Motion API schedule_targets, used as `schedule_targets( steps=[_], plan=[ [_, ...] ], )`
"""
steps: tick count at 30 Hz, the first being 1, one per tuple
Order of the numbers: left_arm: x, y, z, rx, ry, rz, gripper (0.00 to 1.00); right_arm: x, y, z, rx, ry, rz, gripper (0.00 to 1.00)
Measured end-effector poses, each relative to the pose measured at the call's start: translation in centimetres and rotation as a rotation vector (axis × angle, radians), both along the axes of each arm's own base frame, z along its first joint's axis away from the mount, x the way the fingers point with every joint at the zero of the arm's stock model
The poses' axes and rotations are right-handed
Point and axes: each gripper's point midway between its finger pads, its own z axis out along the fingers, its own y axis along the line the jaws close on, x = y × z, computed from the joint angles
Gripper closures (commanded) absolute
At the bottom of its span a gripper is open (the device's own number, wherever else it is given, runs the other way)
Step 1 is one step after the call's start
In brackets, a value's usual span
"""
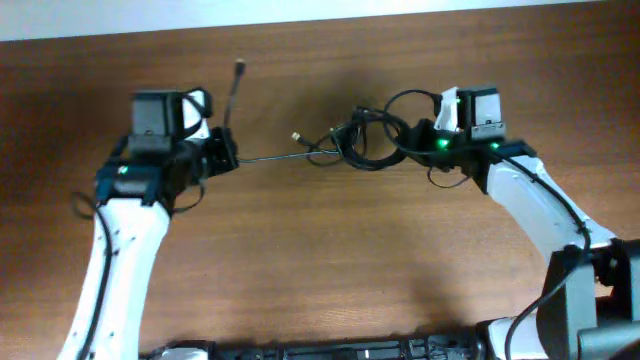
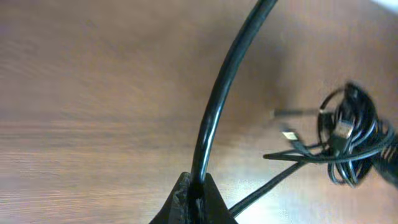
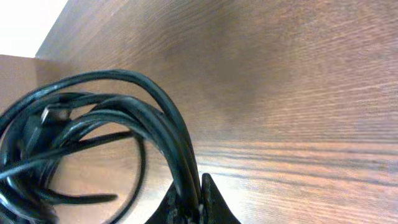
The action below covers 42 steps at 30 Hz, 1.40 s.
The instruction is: Untangle cables
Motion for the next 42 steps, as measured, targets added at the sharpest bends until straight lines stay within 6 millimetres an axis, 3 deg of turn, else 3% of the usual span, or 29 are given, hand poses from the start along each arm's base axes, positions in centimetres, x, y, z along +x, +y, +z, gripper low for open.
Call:
schedule_targets(
  steps=[2,3,4,5,7,8,10,12,13,15,16,18,21,25,27,29,32,34,35,37,40,41,42],
  plan=[
    [-0.1,1.4,0.8,0.027,-0.028,0.041,1.0,-0.4,0.3,0.0,0.001,-0.007,0.039,0.96],
    [0.0,2.2,0.7,0.047,-0.027,0.065,1.0,-0.6,0.5,0.0,-0.004,-0.013,0.067,0.91],
    [-0.1,3.1,0.5,0.071,-0.019,0.093,1.0,-1.2,0.5,-0.3,-0.02,-0.003,0.091,0.72],
    [-0.1,3.8,0.4,0.09,-0.012,0.118,1.0,-1.5,0.2,-0.8,-0.043,0.01,0.098,0.59],
    [0.1,6.1,0.3,0.136,-0.014,0.196,1.0,-1.6,-1.3,-1.4,-0.094,0.019,0.079,0.4],
    [0.2,7.0,0.3,0.146,-0.014,0.225,1.0,-1.4,-1.7,-1.4,-0.103,0.012,0.076,0.37],
    [0.3,6.8,0.5,0.126,-0.022,0.218,0.98,-1.2,-1.3,-0.9,-0.076,-0.02,0.103,0.36],
    [0.3,5.6,0.6,0.093,-0.023,0.179,0.44,-1.1,-0.1,-0.1,-0.035,-0.054,0.15,0.36],
    [0.3,5.0,0.5,0.082,-0.021,0.159,0.24,-1.2,0.5,0.2,-0.025,-0.073,0.181,0.36],
    [0.3,3.8,0.2,0.064,-0.011,0.128,0.05,-1.6,1.8,0.4,-0.019,-0.092,0.236,0.36],
    [0.4,2.9,-0.3,0.058,0.004,0.102,0.01,-1.9,2.5,0.4,-0.018,-0.099,0.266,0.36],
    [0.4,1.3,-1.7,0.055,0.05,0.06,0.01,-2.4,4.0,0.5,-0.023,-0.114,0.318,0.36],
    [0.6,0.8,-4.2,0.07,0.121,0.048,0.01,-2.8,5.4,0.4,-0.039,-0.131,0.364,0.36],
    [0.8,2.3,-6.0,0.111,0.189,0.16,0.01,-2.3,7.5,1.4,-0.077,-0.262,0.457,0.13],
    [1.4,3.3,-5.9,0.115,0.172,0.239,0.01,-2.0,8.8,1.9,-0.108,-0.337,0.497,0.11],
    [2.7,4.6,-5.2,0.054,0.136,0.342,0.01,-1.7,10.7,2.7,-0.183,-0.428,0.55,0.11],
    [3.7,5.5,-4.3,-0.07,0.117,0.424,0.0,-0.6,13.3,4.4,-0.343,-0.577,0.589,0.26],
    [3.5,3.7,-4.2,-0.183,0.161,0.434,0.14,1.0,13.3,5.1,-0.422,-0.617,0.54,0.27],
    [3.5,3.1,-4.3,-0.214,0.178,0.448,0.16,1.1,13.0,4.9,-0.434,-0.61,0.529,0.27],
    [4.2,2.0,-5.0,-0.263,0.201,0.467,0.16,1.5,12.3,4.5,-0.461,-0.591,0.498,0.27],
    [6.0,0.2,-7.7,-0.313,0.248,0.488,0.07,1.1,11.6,3.5,-0.489,-0.542,0.495,0.27],
    [6.8,-0.2,-8.6,-0.324,0.247,0.487,0.12,0.9,11.3,3.1,-0.497,-0.52,0.498,0.27],
    [7.5,-0.7,-9.6,-0.33,0.253,0.487,0.32,0.8,11.3,2.9,-0.5,-0.512,0.497,0.27]
  ],
)
